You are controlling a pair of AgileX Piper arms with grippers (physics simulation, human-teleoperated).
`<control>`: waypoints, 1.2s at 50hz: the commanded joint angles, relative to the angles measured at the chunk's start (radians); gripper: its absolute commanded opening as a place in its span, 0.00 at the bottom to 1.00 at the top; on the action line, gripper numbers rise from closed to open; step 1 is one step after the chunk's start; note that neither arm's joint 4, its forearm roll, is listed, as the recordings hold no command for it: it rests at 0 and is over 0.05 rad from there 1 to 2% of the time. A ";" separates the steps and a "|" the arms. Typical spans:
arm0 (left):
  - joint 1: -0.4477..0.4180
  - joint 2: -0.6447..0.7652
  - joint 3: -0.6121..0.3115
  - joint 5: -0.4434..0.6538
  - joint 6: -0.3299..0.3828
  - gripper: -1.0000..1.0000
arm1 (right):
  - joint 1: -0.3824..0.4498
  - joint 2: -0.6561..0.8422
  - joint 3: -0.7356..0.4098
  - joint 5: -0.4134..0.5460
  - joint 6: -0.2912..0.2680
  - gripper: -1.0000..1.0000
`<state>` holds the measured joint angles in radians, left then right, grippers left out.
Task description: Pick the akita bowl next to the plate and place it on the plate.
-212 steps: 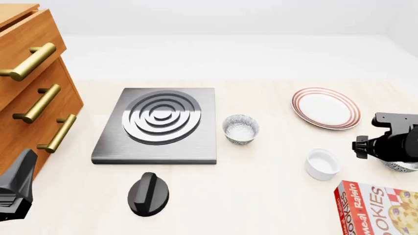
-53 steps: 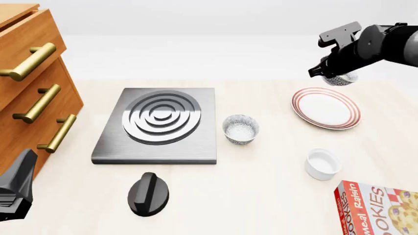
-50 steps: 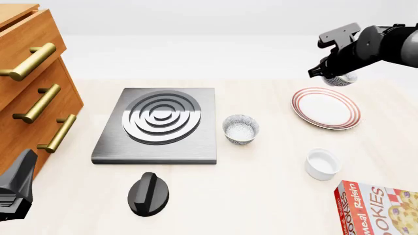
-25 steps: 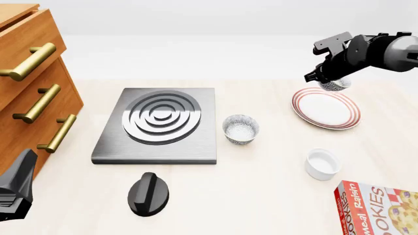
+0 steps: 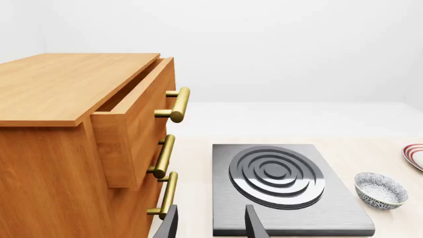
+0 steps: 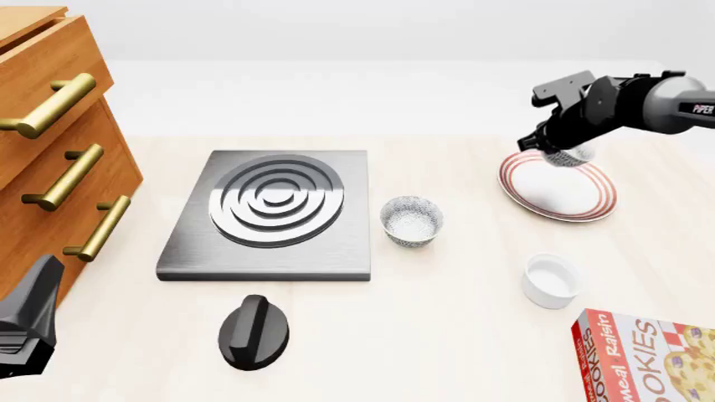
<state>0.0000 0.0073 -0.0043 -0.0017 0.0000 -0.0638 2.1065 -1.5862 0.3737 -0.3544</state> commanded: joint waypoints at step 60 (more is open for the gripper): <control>0.000 0.000 0.000 0.000 0.000 1.00 | 0.004 -0.232 0.093 0.030 -0.014 1.00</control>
<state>0.0000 0.0073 -0.0043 -0.0017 0.0000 -0.0678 2.0049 -1.5425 0.3768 -0.3593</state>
